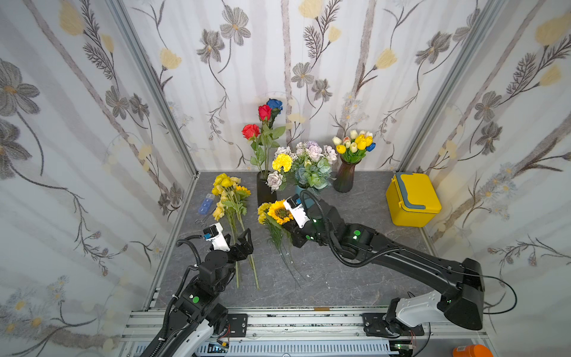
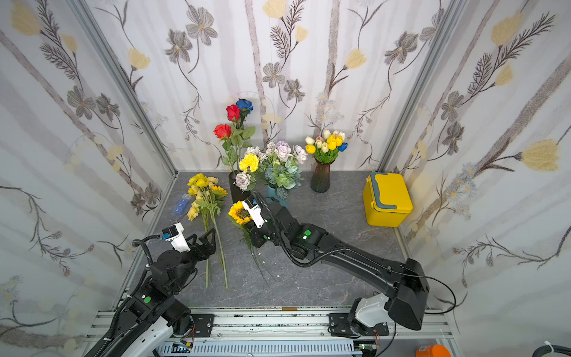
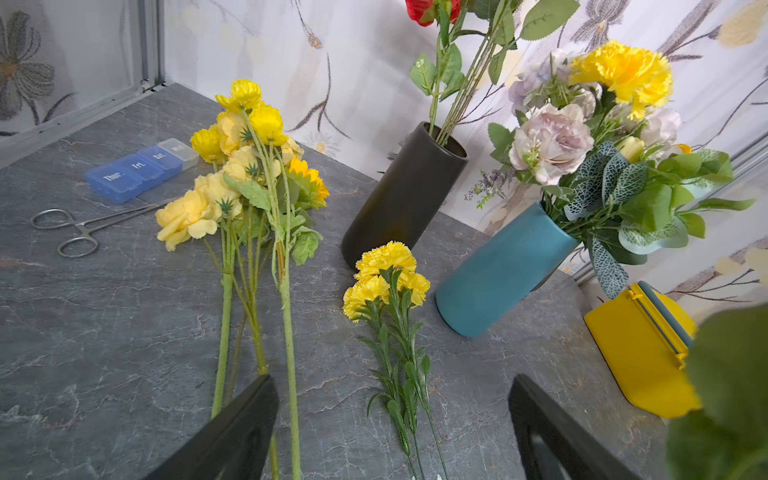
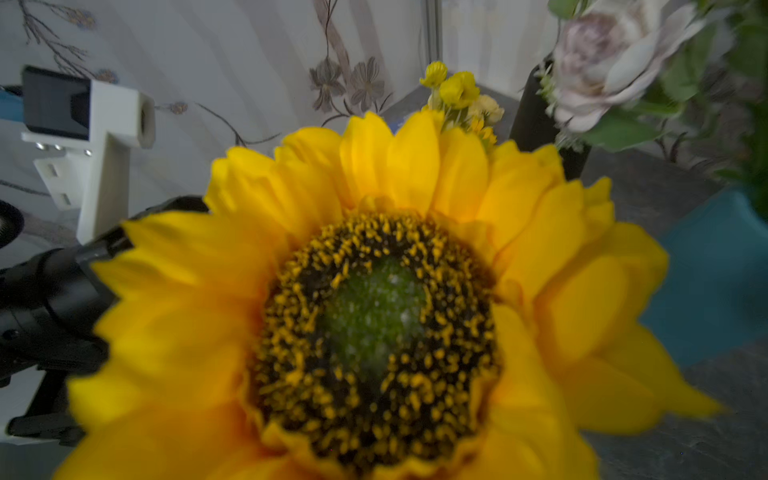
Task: Pick out yellow flowers from the vase
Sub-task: Place the flower at the center of the board.
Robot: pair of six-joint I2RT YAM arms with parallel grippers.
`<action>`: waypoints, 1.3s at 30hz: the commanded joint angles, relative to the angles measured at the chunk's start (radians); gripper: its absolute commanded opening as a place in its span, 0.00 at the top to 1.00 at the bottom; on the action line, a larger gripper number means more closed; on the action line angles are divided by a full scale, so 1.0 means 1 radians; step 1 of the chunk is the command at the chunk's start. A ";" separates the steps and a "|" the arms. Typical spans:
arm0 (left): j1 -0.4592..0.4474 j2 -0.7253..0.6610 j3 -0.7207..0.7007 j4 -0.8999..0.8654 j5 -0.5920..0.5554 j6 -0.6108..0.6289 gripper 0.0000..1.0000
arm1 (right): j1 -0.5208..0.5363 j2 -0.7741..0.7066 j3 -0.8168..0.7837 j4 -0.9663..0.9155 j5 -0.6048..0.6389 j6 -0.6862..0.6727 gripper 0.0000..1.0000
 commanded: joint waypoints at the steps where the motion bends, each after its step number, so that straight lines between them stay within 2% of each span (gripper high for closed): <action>1: 0.002 -0.006 -0.007 -0.001 -0.024 -0.004 0.09 | 0.000 0.082 0.016 -0.006 -0.088 0.082 1.00; 9: 0.002 -0.024 -0.013 -0.011 -0.022 -0.013 0.07 | -0.026 0.324 0.115 -0.044 -0.053 0.099 1.00; 15: 0.002 -0.036 -0.014 -0.022 -0.029 -0.016 0.07 | -0.050 0.430 0.184 -0.088 -0.026 0.111 0.99; 21: 0.002 -0.040 -0.011 -0.024 -0.035 -0.016 0.06 | -0.059 0.478 0.203 -0.095 -0.014 0.105 0.75; 23: 0.003 -0.047 -0.009 -0.032 -0.047 -0.019 0.06 | -0.061 0.479 0.202 -0.099 -0.003 0.099 0.71; 25: 0.003 -0.064 -0.011 -0.035 -0.065 -0.020 0.06 | -0.065 0.473 0.195 -0.099 0.006 0.090 0.65; 29: 0.002 -0.091 -0.011 -0.038 -0.081 -0.020 0.06 | -0.066 0.419 0.169 -0.089 -0.007 0.057 0.62; 33: 0.001 -0.078 -0.010 -0.036 -0.080 -0.021 0.05 | -0.066 0.274 0.120 -0.056 -0.015 -0.018 0.57; 35: 0.002 -0.071 -0.011 -0.029 -0.077 -0.022 0.05 | -0.066 0.181 0.091 -0.030 0.022 -0.072 0.55; 39: 0.002 -0.063 -0.013 -0.016 -0.074 -0.022 0.05 | -0.081 -0.006 0.037 0.054 0.172 -0.179 0.53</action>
